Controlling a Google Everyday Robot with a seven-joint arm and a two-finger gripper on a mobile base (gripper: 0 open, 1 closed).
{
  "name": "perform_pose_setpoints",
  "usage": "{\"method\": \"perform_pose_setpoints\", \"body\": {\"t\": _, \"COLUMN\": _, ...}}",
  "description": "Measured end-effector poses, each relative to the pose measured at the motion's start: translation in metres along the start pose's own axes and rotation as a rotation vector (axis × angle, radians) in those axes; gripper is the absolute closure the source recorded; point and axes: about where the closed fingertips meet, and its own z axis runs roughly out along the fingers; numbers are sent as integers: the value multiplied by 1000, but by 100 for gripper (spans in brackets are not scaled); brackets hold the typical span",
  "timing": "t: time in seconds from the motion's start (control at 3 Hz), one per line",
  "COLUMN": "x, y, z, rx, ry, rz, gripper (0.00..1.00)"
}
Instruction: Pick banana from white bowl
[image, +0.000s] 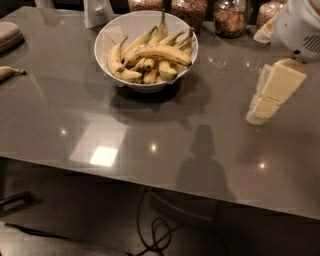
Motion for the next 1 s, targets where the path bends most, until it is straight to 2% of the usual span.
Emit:
{"method": "perform_pose_setpoints", "body": {"t": 0.33, "x": -46, "y": -27, "z": 8, "rx": 37, "ry": -88, "rz": -15, "gripper": 0}}
{"method": "perform_pose_setpoints", "body": {"t": 0.67, "x": -84, "y": -48, "z": 18, "rx": 51, "ry": -206, "rz": -24, "gripper": 0}}
{"method": "perform_pose_setpoints", "body": {"t": 1.0, "x": -85, "y": -50, "z": 18, "rx": 53, "ry": -213, "rz": -22, "gripper": 0}}
